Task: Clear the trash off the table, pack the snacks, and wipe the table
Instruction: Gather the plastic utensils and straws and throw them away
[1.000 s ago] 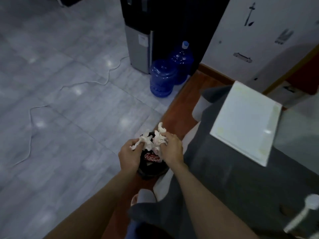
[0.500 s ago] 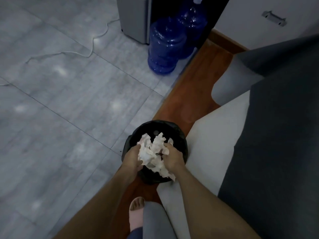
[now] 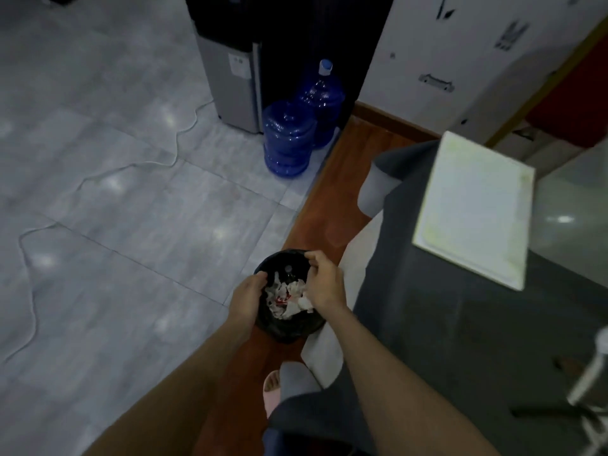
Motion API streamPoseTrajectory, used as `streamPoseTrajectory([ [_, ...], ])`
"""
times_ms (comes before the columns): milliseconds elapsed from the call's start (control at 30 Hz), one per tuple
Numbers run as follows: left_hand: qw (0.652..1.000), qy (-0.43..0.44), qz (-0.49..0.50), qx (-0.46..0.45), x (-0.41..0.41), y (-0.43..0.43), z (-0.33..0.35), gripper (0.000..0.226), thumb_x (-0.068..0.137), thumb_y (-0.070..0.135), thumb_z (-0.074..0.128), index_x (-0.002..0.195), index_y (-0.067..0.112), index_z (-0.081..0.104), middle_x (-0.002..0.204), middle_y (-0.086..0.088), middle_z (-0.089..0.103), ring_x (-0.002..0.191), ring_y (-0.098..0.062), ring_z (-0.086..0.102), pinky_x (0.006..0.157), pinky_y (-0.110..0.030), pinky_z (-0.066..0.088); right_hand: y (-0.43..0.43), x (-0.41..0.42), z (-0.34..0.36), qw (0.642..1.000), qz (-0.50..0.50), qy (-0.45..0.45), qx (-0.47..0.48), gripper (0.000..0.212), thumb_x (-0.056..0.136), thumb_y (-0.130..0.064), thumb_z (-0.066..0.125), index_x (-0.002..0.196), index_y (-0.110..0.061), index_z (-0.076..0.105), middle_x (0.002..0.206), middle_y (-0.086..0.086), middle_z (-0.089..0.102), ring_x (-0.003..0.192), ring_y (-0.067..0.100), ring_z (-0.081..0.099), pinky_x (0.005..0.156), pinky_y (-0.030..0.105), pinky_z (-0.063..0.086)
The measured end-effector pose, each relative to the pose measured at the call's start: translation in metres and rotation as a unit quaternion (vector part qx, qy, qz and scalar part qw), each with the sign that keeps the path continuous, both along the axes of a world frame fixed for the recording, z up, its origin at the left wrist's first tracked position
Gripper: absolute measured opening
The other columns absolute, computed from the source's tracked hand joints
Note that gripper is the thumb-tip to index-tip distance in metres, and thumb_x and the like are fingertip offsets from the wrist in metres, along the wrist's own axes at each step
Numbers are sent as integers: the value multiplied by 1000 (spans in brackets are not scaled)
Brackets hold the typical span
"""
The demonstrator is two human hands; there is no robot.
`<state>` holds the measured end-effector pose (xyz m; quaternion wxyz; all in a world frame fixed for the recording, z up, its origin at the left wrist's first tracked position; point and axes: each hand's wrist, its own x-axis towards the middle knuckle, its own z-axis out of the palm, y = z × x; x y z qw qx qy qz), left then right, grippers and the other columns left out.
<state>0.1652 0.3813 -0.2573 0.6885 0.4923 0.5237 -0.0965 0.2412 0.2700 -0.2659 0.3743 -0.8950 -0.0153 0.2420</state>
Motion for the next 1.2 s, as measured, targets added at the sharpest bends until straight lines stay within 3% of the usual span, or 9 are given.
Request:
streamPoseTrajectory([
  [100,997,-50,-33,58,-9,-17,54,19,91,32,56,97,19,68,107,-7,68,90,-16,64,81,-33,51,-27,-10,70,995,5,-93,42,38,92,4,43,118,-15,62,115,7,66,106,20,60,96,31,48],
  [233,987,-116,-62,93,-11,-60,116,14,92,31,54,94,26,68,102,3,67,98,-15,62,87,-32,47,-91,-28,142,978,-31,-192,72,42,86,10,46,117,-13,64,113,5,65,103,15,60,92,22,46],
  [400,971,-170,-138,99,-1,-138,155,16,95,23,51,103,23,65,108,-5,67,100,-20,62,86,-34,51,-204,-42,187,947,-159,-275,53,39,78,11,51,107,-9,68,103,6,68,95,18,63,87,21,45],
  [600,901,-194,-348,173,20,-264,169,13,92,16,58,103,19,64,108,-7,67,104,-27,63,93,-39,50,-344,-54,188,935,-275,-223,-22,32,83,6,54,105,-12,69,103,5,69,95,20,64,80,13,38],
  [733,839,-162,-469,222,21,-334,160,25,86,23,66,108,12,65,108,-6,67,102,-18,61,88,-24,43,-414,-51,167,924,-347,-146,-64,15,90,-8,60,102,-10,67,101,8,67,94,22,63,79,25,46],
  [833,727,-136,-593,318,14,-372,147,49,75,47,71,109,15,56,111,-6,57,106,-24,52,92,-32,42,-453,-44,153,908,-395,-99,-97,11,89,-22,64,92,-11,64,95,9,68,92,27,64,76,31,46],
  [900,659,-105,-641,380,5,-386,138,63,68,65,66,106,18,48,109,-1,46,105,-22,43,89,-38,42,-468,-39,145,913,-395,-26,-99,29,86,-38,66,91,-9,64,92,10,68,91,28,64,72,30,44],
  [1033,684,-153,-550,455,4,-408,127,40,83,53,57,96,17,48,101,-3,51,99,-25,47,80,-37,41,-477,-24,135,918,-379,49,-104,59,70,-64,68,83,-6,68,85,10,69,82,31,66,65,32,50],
  [1200,676,-166,-532,483,41,-431,124,28,89,40,55,105,16,57,107,-7,52,105,-29,44,83,-39,39,-481,-1,135,917,-382,70,-98,36,71,-42,77,84,-9,70,88,11,70,76,29,69,64,34,58],
])
